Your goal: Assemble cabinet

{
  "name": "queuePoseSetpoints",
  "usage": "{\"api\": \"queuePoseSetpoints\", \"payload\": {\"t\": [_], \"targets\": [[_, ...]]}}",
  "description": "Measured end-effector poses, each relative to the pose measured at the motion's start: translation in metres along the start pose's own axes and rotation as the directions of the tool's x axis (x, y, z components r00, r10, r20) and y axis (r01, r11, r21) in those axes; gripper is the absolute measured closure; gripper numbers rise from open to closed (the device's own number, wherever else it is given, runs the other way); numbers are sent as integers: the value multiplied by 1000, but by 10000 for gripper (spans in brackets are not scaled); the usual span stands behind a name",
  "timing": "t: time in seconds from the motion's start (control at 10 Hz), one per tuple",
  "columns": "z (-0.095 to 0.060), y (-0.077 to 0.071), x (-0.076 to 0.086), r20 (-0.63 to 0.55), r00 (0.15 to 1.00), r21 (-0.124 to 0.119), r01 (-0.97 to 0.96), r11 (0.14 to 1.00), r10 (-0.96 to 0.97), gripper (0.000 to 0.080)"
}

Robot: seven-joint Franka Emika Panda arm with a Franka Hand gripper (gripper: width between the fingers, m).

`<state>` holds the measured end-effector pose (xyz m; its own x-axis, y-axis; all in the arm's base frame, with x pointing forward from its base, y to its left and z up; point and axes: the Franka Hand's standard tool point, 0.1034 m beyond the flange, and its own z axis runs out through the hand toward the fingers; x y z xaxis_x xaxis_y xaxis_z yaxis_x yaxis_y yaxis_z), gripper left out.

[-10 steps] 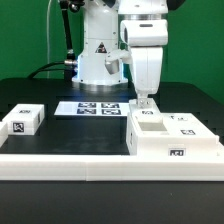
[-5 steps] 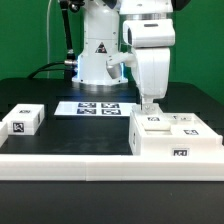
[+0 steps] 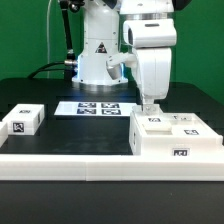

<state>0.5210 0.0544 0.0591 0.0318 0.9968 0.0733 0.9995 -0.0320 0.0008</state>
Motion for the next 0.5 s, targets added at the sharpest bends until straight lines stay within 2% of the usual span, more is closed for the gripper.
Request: {"api": "queuePoseSetpoints", "payload": {"t": [0.5], "targets": [[0,45,1,-17,1000,-4,10,1000,-11,729]]}}
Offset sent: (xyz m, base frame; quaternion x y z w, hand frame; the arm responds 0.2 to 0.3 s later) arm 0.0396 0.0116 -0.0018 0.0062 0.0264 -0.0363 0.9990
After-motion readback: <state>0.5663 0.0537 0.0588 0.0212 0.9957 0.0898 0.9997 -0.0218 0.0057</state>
